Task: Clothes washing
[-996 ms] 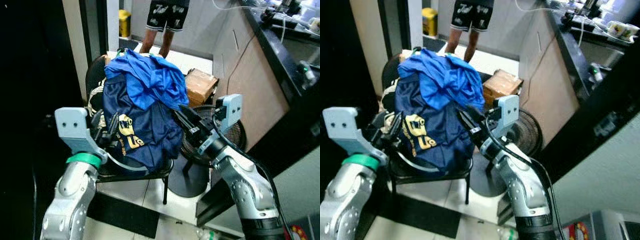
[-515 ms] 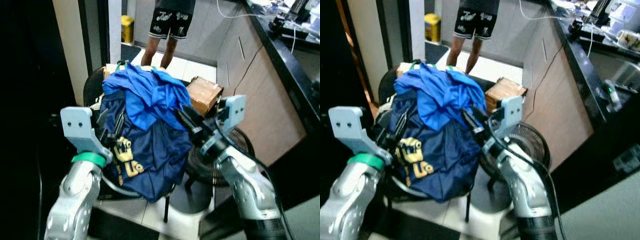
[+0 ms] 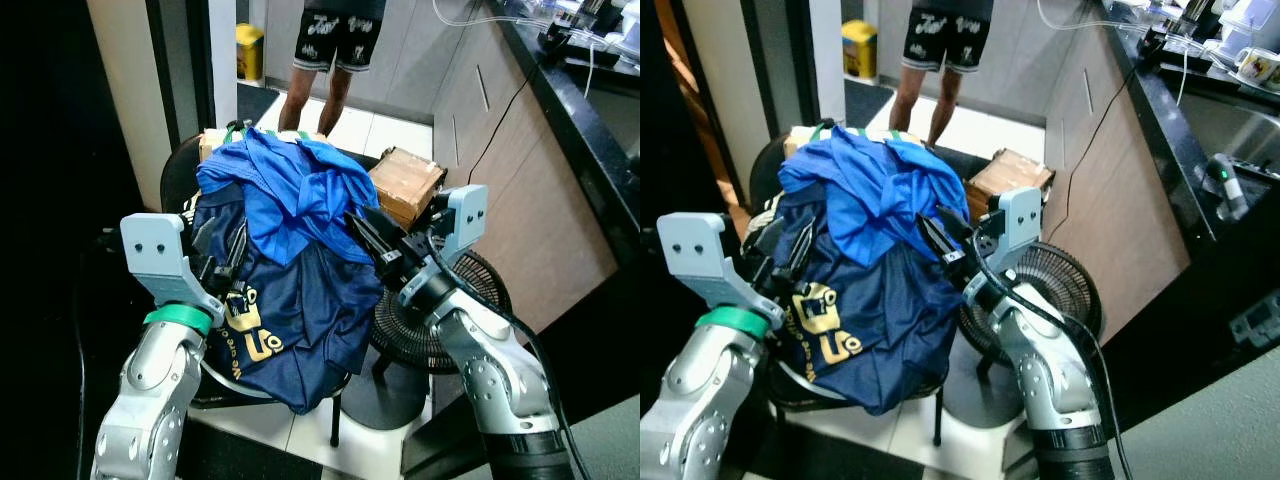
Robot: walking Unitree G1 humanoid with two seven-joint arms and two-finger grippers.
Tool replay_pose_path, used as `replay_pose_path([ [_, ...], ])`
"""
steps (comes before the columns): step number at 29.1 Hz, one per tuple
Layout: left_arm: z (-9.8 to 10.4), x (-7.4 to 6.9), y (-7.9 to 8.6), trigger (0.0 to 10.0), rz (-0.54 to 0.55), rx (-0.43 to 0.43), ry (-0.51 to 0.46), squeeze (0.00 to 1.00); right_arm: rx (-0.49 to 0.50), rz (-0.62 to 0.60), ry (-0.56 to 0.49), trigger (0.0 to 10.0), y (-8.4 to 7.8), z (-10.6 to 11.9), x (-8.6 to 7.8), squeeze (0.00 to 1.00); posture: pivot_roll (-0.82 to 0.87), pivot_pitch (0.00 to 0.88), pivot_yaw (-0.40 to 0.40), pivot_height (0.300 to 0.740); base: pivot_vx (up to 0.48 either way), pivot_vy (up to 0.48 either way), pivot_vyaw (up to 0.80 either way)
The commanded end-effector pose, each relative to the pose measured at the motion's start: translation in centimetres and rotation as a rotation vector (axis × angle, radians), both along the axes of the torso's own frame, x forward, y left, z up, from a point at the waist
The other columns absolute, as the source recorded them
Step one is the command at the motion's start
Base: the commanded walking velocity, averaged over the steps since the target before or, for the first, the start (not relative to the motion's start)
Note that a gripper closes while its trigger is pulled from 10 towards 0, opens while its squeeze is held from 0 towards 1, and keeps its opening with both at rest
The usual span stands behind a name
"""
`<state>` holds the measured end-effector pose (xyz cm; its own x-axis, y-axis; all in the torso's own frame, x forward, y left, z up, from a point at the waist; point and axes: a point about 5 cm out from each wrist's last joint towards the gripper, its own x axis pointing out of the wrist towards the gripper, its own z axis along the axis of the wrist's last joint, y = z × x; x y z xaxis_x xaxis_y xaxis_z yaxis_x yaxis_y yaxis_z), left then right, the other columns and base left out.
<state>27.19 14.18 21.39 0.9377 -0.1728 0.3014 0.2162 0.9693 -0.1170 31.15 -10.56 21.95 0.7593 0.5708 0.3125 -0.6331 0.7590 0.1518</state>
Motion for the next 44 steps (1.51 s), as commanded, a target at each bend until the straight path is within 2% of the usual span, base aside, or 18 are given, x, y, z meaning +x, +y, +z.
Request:
replay_pose_path([
  [1, -0.4, -0.1, -0.2, 10.0, -0.014, 0.004, 0.016, 0.00, 0.001, -0.012, 0.016, 10.0, -0.4, -0.5, -0.1, 0.00, 0.05, 0.052, -0.076, 0.740, 0.000, 0.000, 0.00],
  [5, -0.4, 0.1, -0.1, 10.0, -0.013, 0.009, 0.017, 0.00, -0.038, -0.017, 0.055, 10.0, -0.2, -1.2, 0.4, 0.00, 0.05, 0.055, -0.069, 0.740, 0.000, 0.000, 0.00],
  [7, -0.6, 0.3, 0.1, 10.0, -0.011, 0.035, 0.022, 0.00, -0.089, -0.043, 0.143, 10.0, 0.2, -2.5, 1.9, 0.00, 0.04, 0.057, -0.064, 0.740, 0.000, 0.000, 0.00],
  [10, -0.6, 0.4, 0.1, 10.0, -0.011, 0.049, 0.023, 0.00, -0.116, -0.061, 0.178, 10.0, 0.4, -3.2, 2.8, 0.00, 0.04, 0.057, -0.064, 0.740, 0.000, 0.000, 0.00],
  [11, -0.7, 0.5, 0.3, 10.0, -0.009, 0.055, 0.023, 0.00, -0.137, -0.081, 0.198, 10.0, 0.6, -3.5, 3.8, 0.00, 0.04, 0.057, -0.064, 0.740, 0.000, 0.000, 0.00],
  [16, -0.4, 0.7, 0.9, 10.0, 0.007, 0.061, 0.017, 0.00, -0.153, -0.109, 0.203, 10.0, 1.5, -2.6, 6.3, 0.00, 0.05, 0.076, -0.070, 0.740, 0.000, 0.000, 0.00],
  [19, -0.3, 0.8, 1.0, 10.0, 0.014, 0.058, 0.014, 0.00, -0.150, -0.096, 0.208, 10.0, 2.0, -2.2, 6.8, 0.01, 0.06, 0.084, -0.074, 0.740, 0.000, 0.000, 0.00],
  [20, -0.1, 0.8, 1.1, 10.0, 0.019, 0.055, 0.011, 0.00, -0.140, -0.073, 0.217, 10.0, 2.5, -1.9, 7.2, 0.68, 0.06, 0.097, -0.079, 0.740, 0.000, 0.000, 0.00],
  [21, -0.1, 0.8, 1.1, 10.0, 0.019, 0.055, 0.011, 0.00, -0.140, -0.073, 0.217, 10.0, 2.5, -1.9, 7.2, 0.68, 0.06, 0.097, -0.079, 0.740, 0.000, 0.000, 0.00],
  [22, 0.0, 0.8, 1.1, 10.0, 0.022, 0.052, 0.008, 0.00, -0.134, -0.051, 0.224, 10.0, 3.0, -1.6, 7.5, 1.00, 0.06, 0.123, -0.087, 0.740, 0.000, 0.000, 0.00],
  [31, 0.2, 0.5, 1.4, 10.0, 0.025, 0.032, 0.012, 0.00, -0.101, -0.009, 0.229, 10.0, 4.0, -0.4, 8.4, 1.00, 0.06, 0.176, -0.084, 0.740, 0.000, 0.000, 0.00],
  [32, 0.4, 0.1, 1.5, 10.0, 0.011, -0.003, 0.012, 0.00, -0.027, 0.005, 0.216, 10.0, 4.0, 1.0, 8.8, 1.00, 0.06, 0.201, -0.071, 0.740, 0.000, 0.000, 0.00],
  [33, 0.4, 0.1, 1.5, 10.0, 0.011, -0.003, 0.012, 0.00, -0.027, 0.005, 0.216, 10.0, 4.0, 1.0, 8.8, 1.00, 0.06, 0.201, -0.071, 0.740, 0.000, 0.000, 0.00],
  [34, 0.6, -0.2, 1.6, 10.0, -0.006, -0.034, 0.009, 0.00, 0.040, 0.014, 0.200, 10.0, 3.8, 2.3, 9.2, 1.00, 0.06, 0.217, -0.063, 0.740, 0.000, 0.000, 0.00],
  [35, 0.6, -0.2, 1.6, 10.0, -0.006, -0.034, 0.009, 0.00, 0.040, 0.014, 0.200, 10.0, 3.8, 2.3, 9.2, 1.00, 0.06, 0.217, -0.063, 0.740, 0.000, 0.000, 0.00],
  [37, 0.9, -0.6, 1.7, 10.0, -0.040, -0.090, 0.004, 0.00, 0.123, 0.028, 0.178, 10.0, 3.7, 4.0, 9.6, 1.00, 0.06, 0.248, -0.054, 0.740, 0.000, 0.000, 0.00],
  [40, 1.0, -0.7, 1.7, 10.0, -0.048, -0.110, 0.001, 0.00, 0.135, 0.031, 0.171, 10.0, 3.7, 4.3, 9.7, 1.00, 0.06, 0.248, -0.054, 0.740, 0.000, 0.000, 0.00],
  [44, 1.6, -1.1, 1.3, 10.0, -0.077, -0.156, -0.011, 0.00, 0.205, 0.085, 0.110, 10.0, 4.5, 6.0, 9.7, 1.00, 0.07, 0.297, -0.041, 0.740, 0.000, 0.000, 0.00],
])
